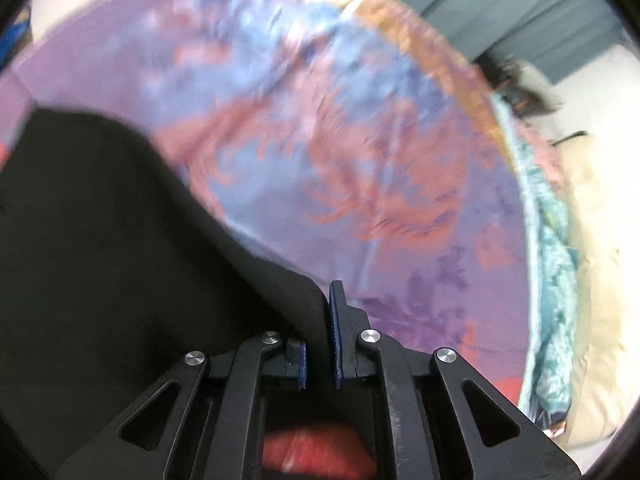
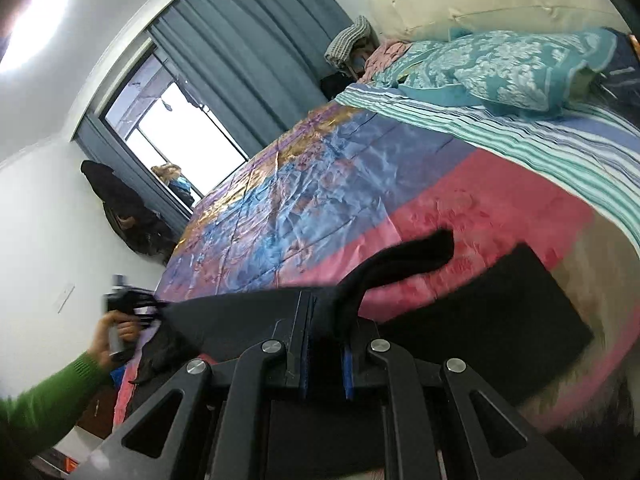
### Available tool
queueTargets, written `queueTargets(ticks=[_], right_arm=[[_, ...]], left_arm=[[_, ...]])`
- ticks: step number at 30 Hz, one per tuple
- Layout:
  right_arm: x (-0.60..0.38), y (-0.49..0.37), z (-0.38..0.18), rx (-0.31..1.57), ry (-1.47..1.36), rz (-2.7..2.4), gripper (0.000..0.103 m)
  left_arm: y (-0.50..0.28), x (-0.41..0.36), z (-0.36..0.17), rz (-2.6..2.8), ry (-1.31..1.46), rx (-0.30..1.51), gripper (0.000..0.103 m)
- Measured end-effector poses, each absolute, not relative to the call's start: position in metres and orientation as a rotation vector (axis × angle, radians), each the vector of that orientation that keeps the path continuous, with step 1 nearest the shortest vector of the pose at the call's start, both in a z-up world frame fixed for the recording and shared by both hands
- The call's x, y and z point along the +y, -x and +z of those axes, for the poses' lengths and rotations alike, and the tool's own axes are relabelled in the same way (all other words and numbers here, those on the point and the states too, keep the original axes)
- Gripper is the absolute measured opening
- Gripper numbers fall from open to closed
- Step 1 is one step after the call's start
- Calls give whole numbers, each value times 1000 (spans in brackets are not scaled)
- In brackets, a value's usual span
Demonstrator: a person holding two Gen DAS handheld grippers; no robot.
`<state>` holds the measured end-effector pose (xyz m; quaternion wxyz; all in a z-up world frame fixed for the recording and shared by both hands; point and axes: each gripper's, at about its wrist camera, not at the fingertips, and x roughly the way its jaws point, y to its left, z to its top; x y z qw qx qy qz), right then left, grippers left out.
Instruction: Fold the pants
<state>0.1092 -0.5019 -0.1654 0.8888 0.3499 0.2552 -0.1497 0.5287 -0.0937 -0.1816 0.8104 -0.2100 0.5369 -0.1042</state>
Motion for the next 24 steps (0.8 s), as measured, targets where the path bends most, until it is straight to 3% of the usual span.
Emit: queueTargets(ticks=[3, 5, 8, 11, 12, 15, 19, 20, 22, 23, 24], right_arm=[[-524, -123, -152, 486, -777, -246, 12], [-538, -130, -147, 508, -790, -214, 12], [-550, -129, -165, 629, -756, -241, 12], [-557, -122, -200, 788, -769, -310, 12], [-559, -118, -217, 858, -775, -340, 12], [-558, -106, -241, 992, -752, -427, 12], [-559, -89, -243, 996, -783, -470, 12], [-559, -86, -241, 989, -785, -477, 12], [-561, -82, -238, 966, -792, -484, 12], [-560, -80, -236, 955, -790, -484, 12], [-558, -79, -233, 942, -783, -483, 12]], left_arm=[[-460, -49, -111, -217, 422, 939, 10], [-411, -23, -102, -179, 414, 886, 15], [-328, 3, -139, -108, 421, 933, 22], [-279, 1, -205, -69, 371, 1074, 18], [-270, 0, -224, -58, 364, 1119, 10], [-258, 3, -251, -44, 417, 1170, 10], [-267, 3, -257, -46, 415, 1183, 10], [-270, 7, -256, -35, 424, 1171, 14], [-280, 17, -253, -28, 464, 1141, 42], [-285, 28, -249, -9, 500, 1112, 72], [-286, 35, -246, 7, 526, 1086, 87]])
